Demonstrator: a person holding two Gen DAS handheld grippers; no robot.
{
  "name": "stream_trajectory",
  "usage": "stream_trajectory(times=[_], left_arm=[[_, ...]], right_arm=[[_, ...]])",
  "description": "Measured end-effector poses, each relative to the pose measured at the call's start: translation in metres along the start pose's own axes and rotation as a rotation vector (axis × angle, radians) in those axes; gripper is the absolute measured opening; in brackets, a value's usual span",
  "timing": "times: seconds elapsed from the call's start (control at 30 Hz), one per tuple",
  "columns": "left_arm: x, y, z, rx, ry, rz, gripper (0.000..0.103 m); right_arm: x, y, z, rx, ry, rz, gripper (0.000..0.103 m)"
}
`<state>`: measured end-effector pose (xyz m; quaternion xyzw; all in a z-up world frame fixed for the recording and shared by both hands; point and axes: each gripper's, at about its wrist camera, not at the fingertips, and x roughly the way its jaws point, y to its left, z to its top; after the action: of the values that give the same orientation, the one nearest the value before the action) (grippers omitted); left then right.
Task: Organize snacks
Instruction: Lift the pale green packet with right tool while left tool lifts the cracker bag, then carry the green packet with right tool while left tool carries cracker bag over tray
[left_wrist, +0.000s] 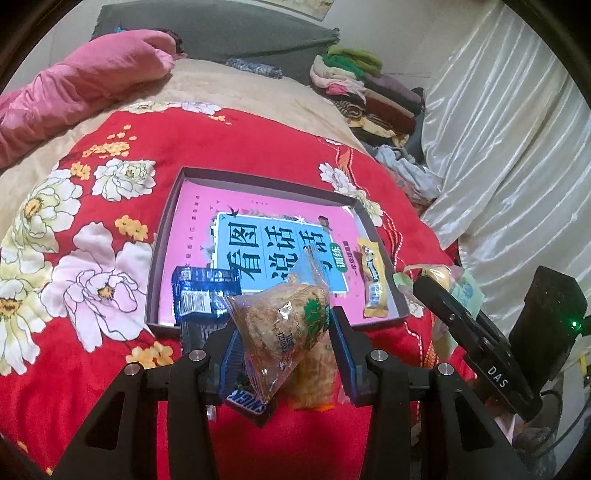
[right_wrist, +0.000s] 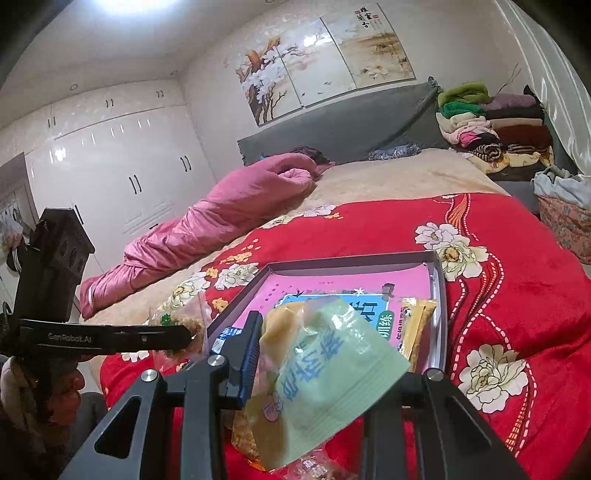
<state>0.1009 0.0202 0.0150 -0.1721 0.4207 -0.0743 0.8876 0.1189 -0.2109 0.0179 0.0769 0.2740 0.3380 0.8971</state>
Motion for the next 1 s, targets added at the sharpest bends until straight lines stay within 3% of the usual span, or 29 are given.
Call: stream_trajectory(times=[1.0], left_arm=[[0.04,-0.001,0.023,-0.011,0.008,0.018,0.046]], right_arm=[[0.028,-0.022,0.008,0.008,0.039,-0.033,0.033]])
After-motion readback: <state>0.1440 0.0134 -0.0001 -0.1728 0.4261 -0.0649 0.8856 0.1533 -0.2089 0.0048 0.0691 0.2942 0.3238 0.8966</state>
